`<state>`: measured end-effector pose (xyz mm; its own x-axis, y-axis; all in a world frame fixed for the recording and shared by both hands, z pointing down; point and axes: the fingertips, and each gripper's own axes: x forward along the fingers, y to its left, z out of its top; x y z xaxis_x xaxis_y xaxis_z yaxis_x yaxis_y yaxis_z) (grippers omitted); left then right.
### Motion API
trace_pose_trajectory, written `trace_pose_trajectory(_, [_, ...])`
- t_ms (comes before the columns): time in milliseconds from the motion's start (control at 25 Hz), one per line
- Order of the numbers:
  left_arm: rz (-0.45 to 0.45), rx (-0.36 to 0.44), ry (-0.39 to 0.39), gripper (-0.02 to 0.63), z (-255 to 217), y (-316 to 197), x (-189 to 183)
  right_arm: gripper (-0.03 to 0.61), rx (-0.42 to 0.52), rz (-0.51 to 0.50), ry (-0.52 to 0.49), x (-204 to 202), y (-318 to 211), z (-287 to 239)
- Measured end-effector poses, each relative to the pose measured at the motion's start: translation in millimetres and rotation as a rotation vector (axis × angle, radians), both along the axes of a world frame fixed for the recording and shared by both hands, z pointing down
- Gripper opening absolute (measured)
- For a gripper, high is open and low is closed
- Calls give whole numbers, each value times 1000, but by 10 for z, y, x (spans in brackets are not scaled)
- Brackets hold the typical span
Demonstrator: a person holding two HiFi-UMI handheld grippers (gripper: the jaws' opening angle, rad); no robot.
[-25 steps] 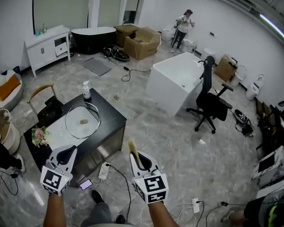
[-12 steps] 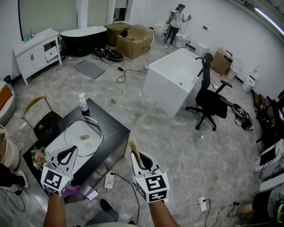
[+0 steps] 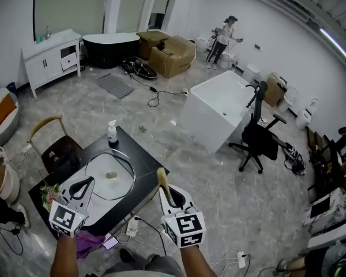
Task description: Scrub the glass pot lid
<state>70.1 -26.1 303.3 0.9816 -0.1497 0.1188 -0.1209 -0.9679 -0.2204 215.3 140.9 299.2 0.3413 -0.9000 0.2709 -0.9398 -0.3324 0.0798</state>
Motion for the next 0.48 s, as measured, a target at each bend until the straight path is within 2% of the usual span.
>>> trace_pose_trajectory(200, [-54,-24,10,15,7,-260,-147,44,-14,-50,9,-57,-337,-17])
trace_pose_trajectory(480, [-161,-5,3,14,-54,-636,-380,44,-10,-171,31,-42,-992,-99])
